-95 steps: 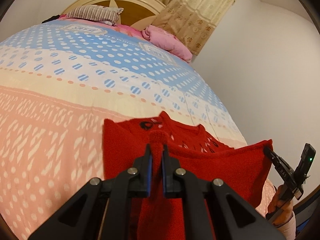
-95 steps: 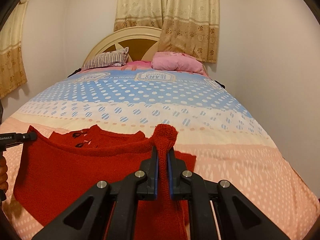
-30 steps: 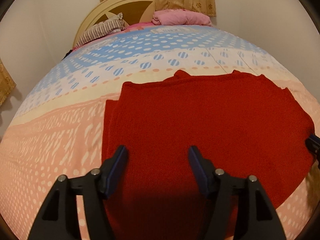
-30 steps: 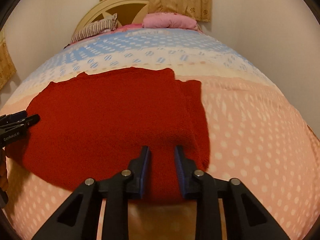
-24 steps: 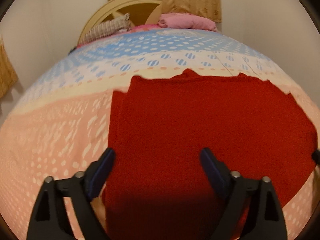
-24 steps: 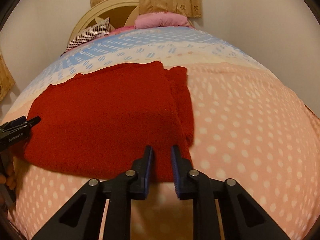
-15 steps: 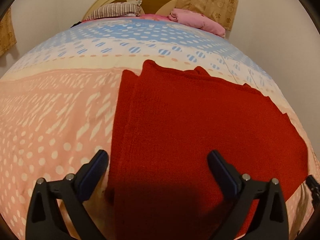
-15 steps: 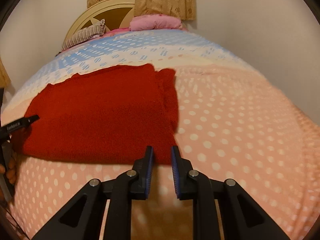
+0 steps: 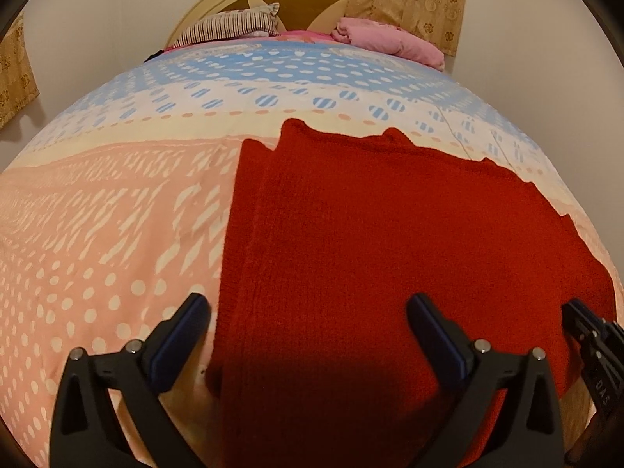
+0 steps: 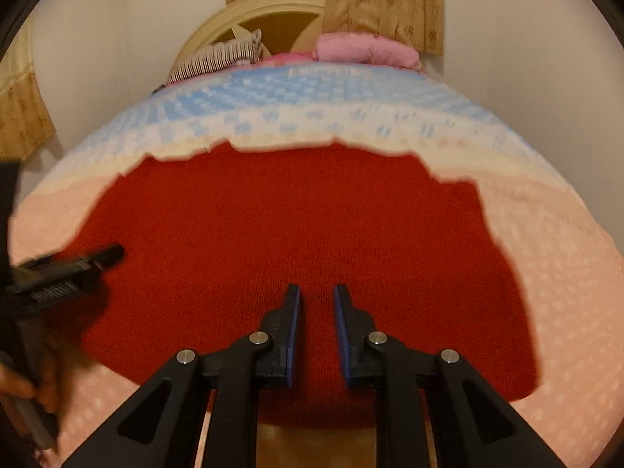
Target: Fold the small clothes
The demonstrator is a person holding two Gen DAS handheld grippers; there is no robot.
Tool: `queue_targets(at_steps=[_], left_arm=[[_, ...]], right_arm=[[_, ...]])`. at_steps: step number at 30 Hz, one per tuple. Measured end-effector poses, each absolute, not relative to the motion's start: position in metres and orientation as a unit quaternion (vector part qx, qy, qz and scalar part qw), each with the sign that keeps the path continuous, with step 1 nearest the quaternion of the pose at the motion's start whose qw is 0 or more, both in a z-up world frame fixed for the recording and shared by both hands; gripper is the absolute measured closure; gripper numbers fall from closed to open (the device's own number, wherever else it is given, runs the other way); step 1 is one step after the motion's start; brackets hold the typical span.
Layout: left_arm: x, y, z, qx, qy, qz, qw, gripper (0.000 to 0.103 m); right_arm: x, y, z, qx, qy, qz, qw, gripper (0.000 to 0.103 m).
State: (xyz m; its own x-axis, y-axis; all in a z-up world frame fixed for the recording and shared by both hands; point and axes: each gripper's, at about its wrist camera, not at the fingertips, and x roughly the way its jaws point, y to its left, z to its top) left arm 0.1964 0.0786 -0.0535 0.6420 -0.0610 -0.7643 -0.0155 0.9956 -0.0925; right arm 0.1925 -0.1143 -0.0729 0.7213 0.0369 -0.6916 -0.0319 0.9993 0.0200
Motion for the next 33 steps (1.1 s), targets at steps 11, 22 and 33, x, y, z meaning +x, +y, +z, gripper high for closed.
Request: queue_targets(at_steps=[11,22,33], left_arm=[[0.157,0.116,-0.044,-0.157,0.403,-0.003,0.902,0.000],[0.123,0.102,-0.052,-0.200,0.397,-0.025,0.896,0.000],[0.175,0.107,-0.048,-0.267,0.382,-0.063,0.883,0.068]], right_arm=[[0.187,-0.118,-0.072,0.018,0.359,0.024,0.933,0.085],[0.187,-0.120,-0.073,0.031,0.358,0.030,0.933,0.085],[0.188,-0.121,-0.072,0.035,0.357,0.031,0.933,0.085]])
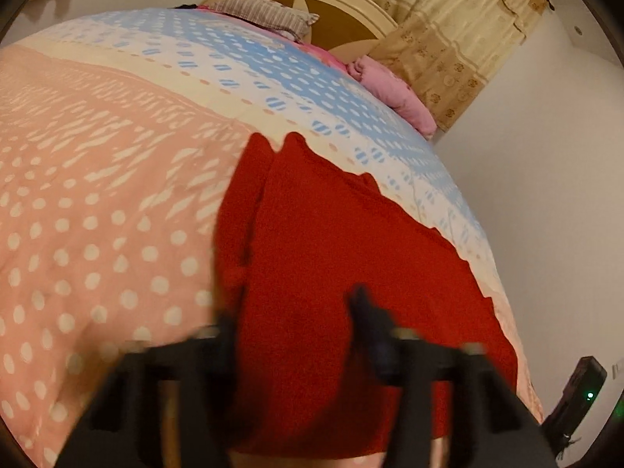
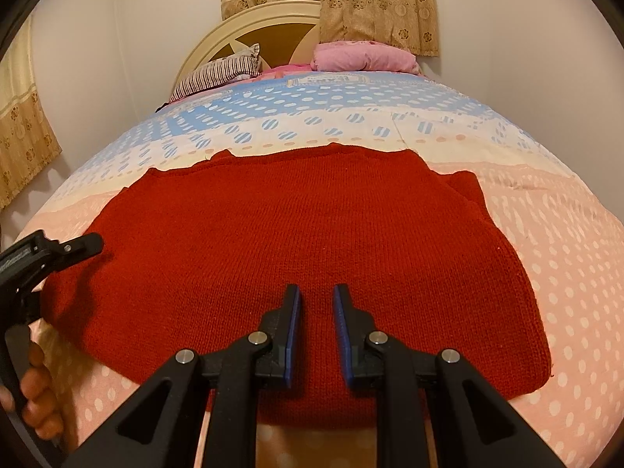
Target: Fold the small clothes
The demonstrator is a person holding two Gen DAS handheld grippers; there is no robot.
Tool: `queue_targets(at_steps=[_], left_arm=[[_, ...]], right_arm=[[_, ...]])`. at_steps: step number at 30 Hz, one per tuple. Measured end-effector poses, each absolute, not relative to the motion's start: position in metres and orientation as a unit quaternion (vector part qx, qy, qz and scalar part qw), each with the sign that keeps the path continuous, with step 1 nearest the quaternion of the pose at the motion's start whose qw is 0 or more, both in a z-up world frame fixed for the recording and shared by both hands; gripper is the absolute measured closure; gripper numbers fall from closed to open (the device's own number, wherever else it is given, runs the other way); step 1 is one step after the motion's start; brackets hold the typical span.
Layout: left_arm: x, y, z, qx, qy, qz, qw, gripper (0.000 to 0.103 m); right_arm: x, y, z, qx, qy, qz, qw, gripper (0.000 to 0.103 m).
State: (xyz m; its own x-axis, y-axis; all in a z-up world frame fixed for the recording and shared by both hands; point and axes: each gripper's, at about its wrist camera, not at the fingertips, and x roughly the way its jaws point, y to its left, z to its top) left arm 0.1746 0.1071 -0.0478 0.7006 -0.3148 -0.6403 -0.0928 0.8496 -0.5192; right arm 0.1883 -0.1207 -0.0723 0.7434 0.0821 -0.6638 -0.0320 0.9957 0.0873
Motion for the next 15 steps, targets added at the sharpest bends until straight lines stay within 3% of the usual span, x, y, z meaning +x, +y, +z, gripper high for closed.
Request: queue_targets(at_steps=[4,7,10,11,12,15], left_arm=[[0.173,0.105,-0.045,-0.248,0.377,-0.060,0.890,0.068],[0.174,0.110,-0.051,-0.269,0.381,-0.052,0.883,0.054],[0.176,0.113,-0.055,-0.284,0.379,-0.049,0.879,0.054],[0.176,0.110,-0.053,-0.275,0.380,-0.050,0.882,0.058],[0.177,0.106,-0.050,-0.263,0.379,-0.053,0.886,0.072],[0.176,0.090,-0.037,-0.214,0.361,-0.061,0.906,0.076]], right_arm=[[0.184,-0.112,-0.066,0.013,0.348,0.018,0.937,0.085],[0.177,-0.102,-0.053,0.027,0.330,0.043,0.943,0.085],[0.179,-0.088,-0.053,0.040,0.337,0.081,0.937,0.085],[0.180,-0.081,-0.058,0.032,0.342,0.086,0.935,0.085],[0.183,-0.076,-0.066,0.020,0.351,0.086,0.932,0.085],[0.189,-0.080,-0.074,0.035,0.366,0.094,0.925,0.085]])
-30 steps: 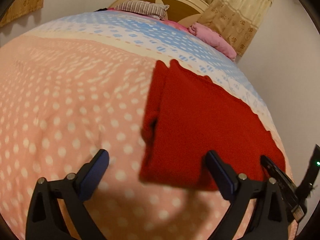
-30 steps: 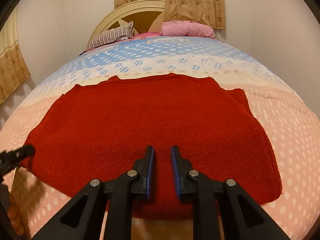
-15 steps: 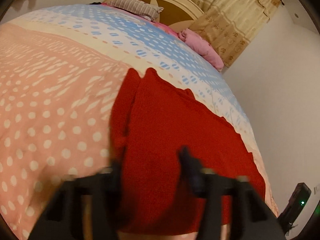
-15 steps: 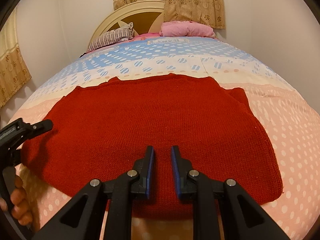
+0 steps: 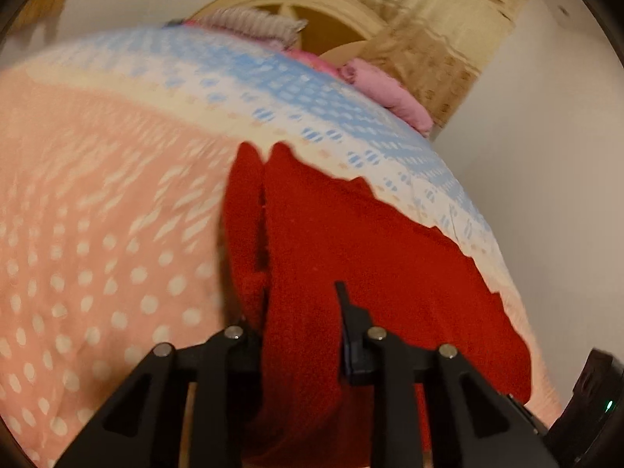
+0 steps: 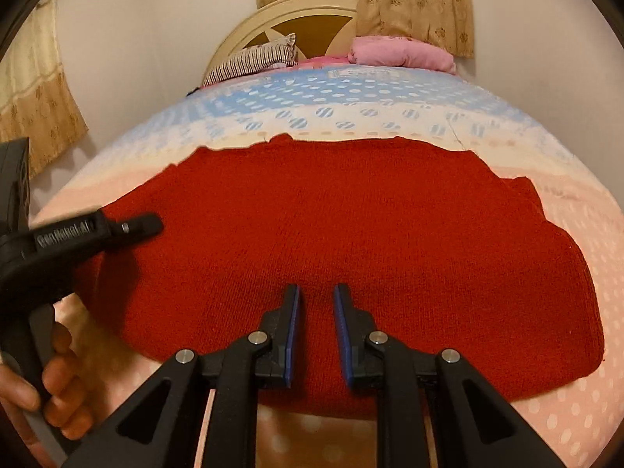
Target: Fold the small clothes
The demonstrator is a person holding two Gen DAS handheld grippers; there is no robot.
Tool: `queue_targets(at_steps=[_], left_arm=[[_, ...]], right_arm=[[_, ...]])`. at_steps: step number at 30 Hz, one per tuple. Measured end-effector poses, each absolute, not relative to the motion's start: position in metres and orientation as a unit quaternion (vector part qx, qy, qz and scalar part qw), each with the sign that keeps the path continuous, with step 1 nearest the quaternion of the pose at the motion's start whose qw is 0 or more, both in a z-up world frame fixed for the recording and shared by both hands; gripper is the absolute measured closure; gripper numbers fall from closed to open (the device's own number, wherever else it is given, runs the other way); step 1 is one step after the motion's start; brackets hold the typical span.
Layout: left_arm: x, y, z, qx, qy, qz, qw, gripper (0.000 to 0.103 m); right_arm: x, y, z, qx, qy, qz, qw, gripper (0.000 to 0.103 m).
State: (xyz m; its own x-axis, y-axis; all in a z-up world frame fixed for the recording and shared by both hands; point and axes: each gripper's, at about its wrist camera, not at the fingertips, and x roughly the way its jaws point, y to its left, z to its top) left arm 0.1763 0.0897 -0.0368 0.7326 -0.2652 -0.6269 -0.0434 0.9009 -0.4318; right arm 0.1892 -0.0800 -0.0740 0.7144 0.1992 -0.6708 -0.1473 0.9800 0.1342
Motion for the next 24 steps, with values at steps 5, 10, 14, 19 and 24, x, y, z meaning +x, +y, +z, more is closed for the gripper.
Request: queue_targets(at_steps=[5,10,14,19,24], left_arm=[[0.175,0.053,-0.016,-0.144,0.331,-0.095,0.928,0.079],[0.174,0.012,-0.018,-0.058,0.332,-0.131,0.932,0.079],[0.179,0.010,-0.026,-0.051,0.351,-0.137,0.925,0.079],[0.179,0.010,-0.027,-0.061,0.353,-0.145,0.923,0.079],[0.178,0.009,-0.027,-0.065,0.349,-0.147,0.923,0.079]], right_arm=[[0.191,-0.093,-0.078,0.084,0.367,0.112,0.920,0.085],[0.193,-0.095,-0.079,0.094,0.366,0.118,0.919,0.085],[0.193,-0.099,-0.081,0.106,0.367,0.124,0.916,0.084],[0.195,-0.103,-0.082,0.122,0.368,0.131,0.912,0.084],[0.205,-0.118,-0.075,0.172,0.383,0.159,0.893,0.079]])
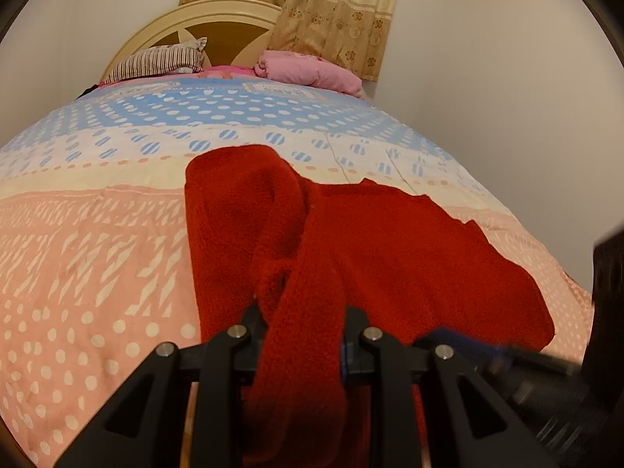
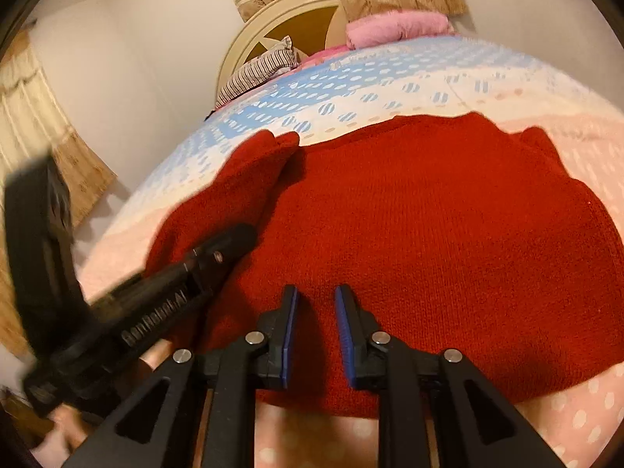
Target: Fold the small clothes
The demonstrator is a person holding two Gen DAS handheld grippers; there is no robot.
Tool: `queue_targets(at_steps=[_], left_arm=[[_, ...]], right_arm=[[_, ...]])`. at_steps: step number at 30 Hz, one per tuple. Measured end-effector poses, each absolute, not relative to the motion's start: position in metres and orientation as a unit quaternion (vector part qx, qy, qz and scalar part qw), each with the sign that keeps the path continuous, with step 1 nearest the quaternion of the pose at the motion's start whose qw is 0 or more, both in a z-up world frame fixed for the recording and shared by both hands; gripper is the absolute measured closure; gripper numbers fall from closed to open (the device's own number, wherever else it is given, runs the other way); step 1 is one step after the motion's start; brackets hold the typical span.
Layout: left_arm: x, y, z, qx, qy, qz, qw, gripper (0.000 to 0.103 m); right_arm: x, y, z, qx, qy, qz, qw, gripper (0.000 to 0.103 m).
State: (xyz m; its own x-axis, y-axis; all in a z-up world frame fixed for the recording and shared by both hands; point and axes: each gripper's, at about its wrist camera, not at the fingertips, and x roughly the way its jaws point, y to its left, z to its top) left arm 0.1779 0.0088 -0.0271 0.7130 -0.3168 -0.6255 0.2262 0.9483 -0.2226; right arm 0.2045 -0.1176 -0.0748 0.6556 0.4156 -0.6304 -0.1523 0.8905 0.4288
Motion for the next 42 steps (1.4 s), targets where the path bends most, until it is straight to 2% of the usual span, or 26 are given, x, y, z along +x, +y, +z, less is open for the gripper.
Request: queue_targets(at_steps=[1,3,5,6,14,19,20,21,22,27,30,42], left_arm=[[0.178,0.009,-0.027,-0.066,0.349,-0.147,0.923,0.079],[0.177,0.008,-0.027,-0.067,0.348,-0.147,0.924,0.079],[0.177,0.008,-0.027,-0.066,0.347,-0.146,0.924,0.079],[0.177,0.008,-0.028,-0.066,0.347,-0.146,0.924,0.079],[0.176,0.010,-0.028,-0.079,0.346,-0.153,0.922,0.079],[0.174,0.009,-0.028,-0.080,0.347,-0.155,0.921,0.079],[0.174,0.009,-0.028,-0.080,0.347,-0.155,0.922,0.079],[0.174,0.008,-0.029,-0.079,0.348,-0.155,0.921,0.079],[0.175,0.008,-0.029,-0.078,0.349,-0.155,0.921,0.078],[0.174,0.006,-0.028,-0.075,0.351,-0.156,0.920,0.075],[0.174,0.004,-0.026,-0.076,0.355,-0.155,0.919,0.075],[0.177,-0.027,0.001,-0.060,0.367,-0.172,0.912,0.077]], right_arm=[[0.209,-0.121,-0.071,0.181,0.384,0.163,0.890,0.076],[0.226,-0.128,-0.056,0.204,0.379,0.176,0.885,0.055],[0.241,-0.131,-0.043,0.223,0.370,0.200,0.880,0.040],[0.252,-0.130,-0.038,0.232,0.369,0.215,0.874,0.038],[0.333,-0.085,-0.049,0.226,0.440,0.271,0.826,0.038],[0.341,-0.051,-0.050,0.146,0.450,0.274,0.837,0.038],[0.340,-0.047,-0.051,0.125,0.450,0.265,0.844,0.042],[0.339,-0.043,-0.052,0.104,0.450,0.257,0.849,0.061],[0.340,-0.042,-0.054,0.098,0.453,0.254,0.849,0.070],[0.335,-0.056,-0.058,0.121,0.443,0.252,0.852,0.083],[0.325,-0.071,-0.054,0.135,0.432,0.248,0.857,0.089],[0.304,-0.110,-0.029,0.143,0.402,0.232,0.874,0.090]])
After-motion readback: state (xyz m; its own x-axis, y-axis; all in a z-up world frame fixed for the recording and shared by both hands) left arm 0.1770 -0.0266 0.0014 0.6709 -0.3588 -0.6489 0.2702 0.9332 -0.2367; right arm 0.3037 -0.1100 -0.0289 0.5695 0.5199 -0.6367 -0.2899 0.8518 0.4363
